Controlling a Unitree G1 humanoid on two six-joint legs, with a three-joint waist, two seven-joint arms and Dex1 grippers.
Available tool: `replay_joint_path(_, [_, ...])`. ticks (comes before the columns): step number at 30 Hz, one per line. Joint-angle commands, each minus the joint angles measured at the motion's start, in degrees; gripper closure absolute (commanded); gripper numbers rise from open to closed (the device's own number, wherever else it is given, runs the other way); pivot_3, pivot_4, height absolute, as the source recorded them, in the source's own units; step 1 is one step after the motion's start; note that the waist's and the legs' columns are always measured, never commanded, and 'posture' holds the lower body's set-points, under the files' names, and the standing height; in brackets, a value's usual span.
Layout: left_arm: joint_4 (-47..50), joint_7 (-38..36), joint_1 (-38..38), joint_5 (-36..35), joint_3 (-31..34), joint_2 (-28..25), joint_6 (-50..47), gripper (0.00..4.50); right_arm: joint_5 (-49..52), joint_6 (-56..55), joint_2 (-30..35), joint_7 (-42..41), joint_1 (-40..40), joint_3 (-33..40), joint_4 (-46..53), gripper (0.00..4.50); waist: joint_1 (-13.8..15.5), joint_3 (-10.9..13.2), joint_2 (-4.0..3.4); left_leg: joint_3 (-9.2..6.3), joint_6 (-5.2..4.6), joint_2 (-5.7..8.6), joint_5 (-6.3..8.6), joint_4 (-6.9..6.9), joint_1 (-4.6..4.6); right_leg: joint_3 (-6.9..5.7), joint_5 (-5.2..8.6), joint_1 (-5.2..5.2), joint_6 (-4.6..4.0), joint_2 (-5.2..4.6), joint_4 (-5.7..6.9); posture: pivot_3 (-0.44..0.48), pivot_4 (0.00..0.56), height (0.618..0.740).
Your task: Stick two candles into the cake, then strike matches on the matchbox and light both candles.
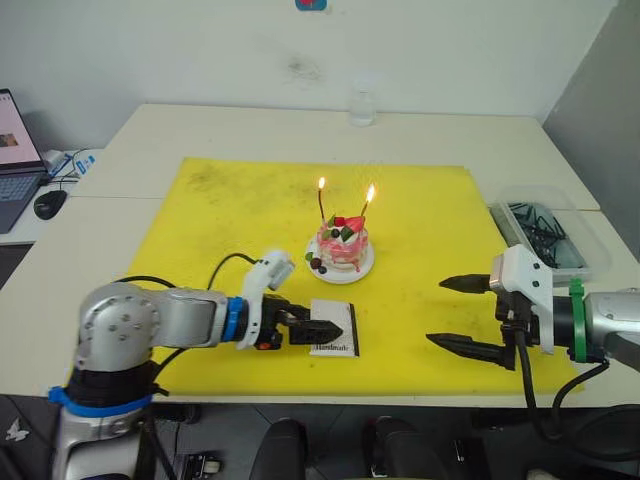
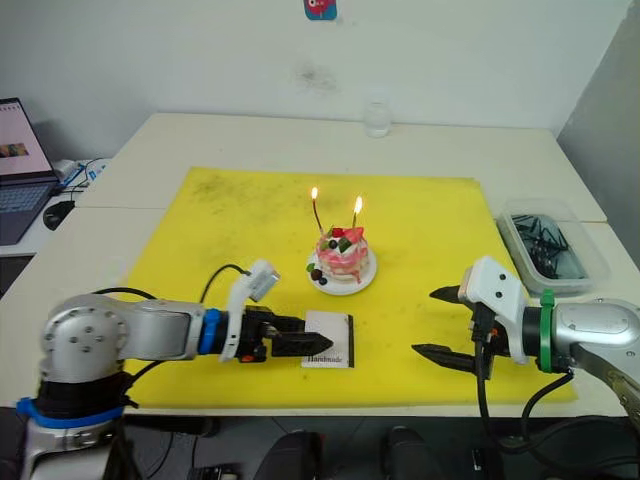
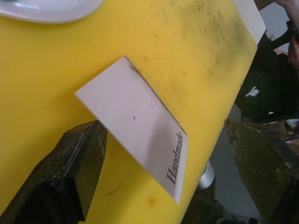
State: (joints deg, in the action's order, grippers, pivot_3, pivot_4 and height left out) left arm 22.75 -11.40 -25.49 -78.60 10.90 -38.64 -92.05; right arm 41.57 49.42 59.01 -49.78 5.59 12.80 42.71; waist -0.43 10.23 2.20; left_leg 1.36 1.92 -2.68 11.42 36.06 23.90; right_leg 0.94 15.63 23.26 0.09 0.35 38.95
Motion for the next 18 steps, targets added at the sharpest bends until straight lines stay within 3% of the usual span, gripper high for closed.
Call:
replay_joint_path(1, [3.75, -3.43, -1.09, -1.24, 5.55, -6.88, 3.01, 0.04, -1.29, -3.37, 2.06, -2.56, -0.72, 4.75, -1.32, 0.0, 0.04, 0.0, 0.0, 0.0, 0.0, 0.0, 0.0, 0.0, 0.0, 0.0, 0.0, 0.0, 0.0, -0.05, -0.01, 0.0, 0.15, 0.74])
replay_joint_path(4, [7.18, -15.54, 4.78, 9.91, 7.38, -19.01, 13.15, 0.04, -4.69, -8.38, 3.13, -4.94, -1.52, 8.03, -5.46, 0.0, -0.11, 0.07, 0.11, 0.04, 0.0, 0.02, 0.0, -0.03, -0.01, 0.0, 0.03, 0.02, -0.05, -0.2, -0.03, 0.0, 0.15, 0.74])
replay_joint_path(6, [7.12, -23.13, 10.93, 22.11, 6.86, -25.18, 26.65, 0.04, -6.56, -12.36, 3.9, -7.11, -1.35, 9.84, -8.36, 0.0, -0.1, 0.09, 0.04, 0.11, 0.01, 0.01, 0.01, -0.09, -0.08, 0.02, 0.08, -0.01, -0.14, -0.31, -0.06, 0.0, 0.15, 0.74])
replay_joint_path(11, [0.38, -33.45, 20.01, 36.87, 10.84, -26.73, 47.14, 0.04, -6.76, -16.32, 7.59, -12.92, 1.98, 13.4, -14.81, 0.0, 0.37, 0.18, -0.09, 0.17, 0.01, 0.04, 0.01, -0.1, -0.05, -0.03, 0.32, 0.02, -0.55, -0.49, -0.06, 0.0, 0.15, 0.74])
replay_joint_path(18, [-4.29, -41.11, 24.31, 41.35, 14.27, -25.49, 54.92, 0.04, -7.59, -19.78, 10.1, -17.69, 4.33, 14.11, -22.16, 0.0, 0.42, 0.22, -0.12, 0.21, -0.05, -0.01, 0.05, -0.15, 0.01, -0.08, 0.39, 0.06, -0.65, -0.54, -0.1, 0.0, 0.15, 0.74])
